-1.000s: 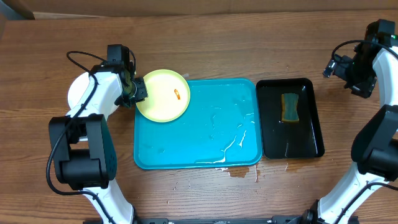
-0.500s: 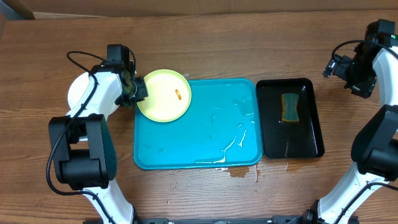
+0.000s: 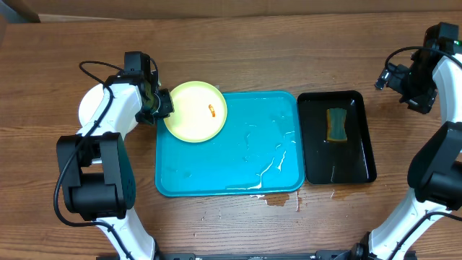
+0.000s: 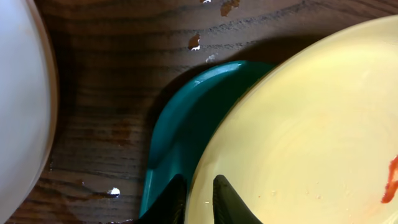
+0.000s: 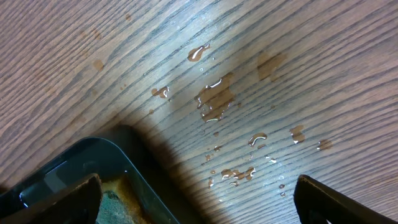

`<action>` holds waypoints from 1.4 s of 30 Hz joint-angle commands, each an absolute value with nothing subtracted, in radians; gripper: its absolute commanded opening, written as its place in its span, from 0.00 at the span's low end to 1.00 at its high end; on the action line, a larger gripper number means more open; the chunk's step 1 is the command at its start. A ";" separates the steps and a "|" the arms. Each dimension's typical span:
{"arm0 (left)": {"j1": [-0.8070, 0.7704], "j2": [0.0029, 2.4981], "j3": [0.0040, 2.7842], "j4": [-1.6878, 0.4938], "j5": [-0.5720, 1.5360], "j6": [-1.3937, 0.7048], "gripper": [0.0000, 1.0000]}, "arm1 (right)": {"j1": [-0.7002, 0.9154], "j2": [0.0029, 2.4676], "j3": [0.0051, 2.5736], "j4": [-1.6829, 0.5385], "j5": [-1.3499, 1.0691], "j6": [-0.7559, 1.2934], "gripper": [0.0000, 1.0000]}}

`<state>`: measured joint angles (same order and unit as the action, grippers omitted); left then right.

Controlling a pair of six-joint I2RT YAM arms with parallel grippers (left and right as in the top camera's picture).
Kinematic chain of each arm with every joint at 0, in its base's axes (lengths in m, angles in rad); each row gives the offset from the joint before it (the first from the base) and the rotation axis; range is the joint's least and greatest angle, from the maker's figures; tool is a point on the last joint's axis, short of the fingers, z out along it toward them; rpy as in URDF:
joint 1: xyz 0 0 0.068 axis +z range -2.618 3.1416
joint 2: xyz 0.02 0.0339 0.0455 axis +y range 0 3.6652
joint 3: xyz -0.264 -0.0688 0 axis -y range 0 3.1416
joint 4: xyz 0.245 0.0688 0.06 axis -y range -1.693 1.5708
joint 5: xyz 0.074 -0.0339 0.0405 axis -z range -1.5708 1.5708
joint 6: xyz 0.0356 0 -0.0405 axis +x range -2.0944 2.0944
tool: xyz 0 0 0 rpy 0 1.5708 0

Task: Clean dirty plates on tray and stack at the side
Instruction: 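Slide the yellow plate toward tray center with the left gripper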

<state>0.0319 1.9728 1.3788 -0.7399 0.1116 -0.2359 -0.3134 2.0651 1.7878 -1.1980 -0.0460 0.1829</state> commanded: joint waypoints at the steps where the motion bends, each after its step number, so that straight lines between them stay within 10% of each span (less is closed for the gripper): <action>1: 0.014 1.942 1.368 -0.749 0.133 -0.239 0.17 | -0.315 2.037 1.800 -1.197 -0.046 0.187 1.00; 22: -0.225 1.942 1.368 -0.878 0.150 -0.242 0.05 | -0.315 2.037 1.800 -1.197 -0.046 0.187 1.00; 35: -0.268 1.942 1.368 -0.837 0.099 -0.263 0.60 | -0.315 2.037 1.800 -1.197 -0.046 0.187 1.00; 42: -0.270 1.942 1.359 -0.799 0.071 -0.270 0.62 | -0.315 2.037 1.800 -1.197 -0.046 0.187 1.00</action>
<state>-0.2668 1.9728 1.3754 -0.8070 0.0917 -0.2588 -0.3138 2.0651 1.7878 -1.1988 -0.0456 0.1833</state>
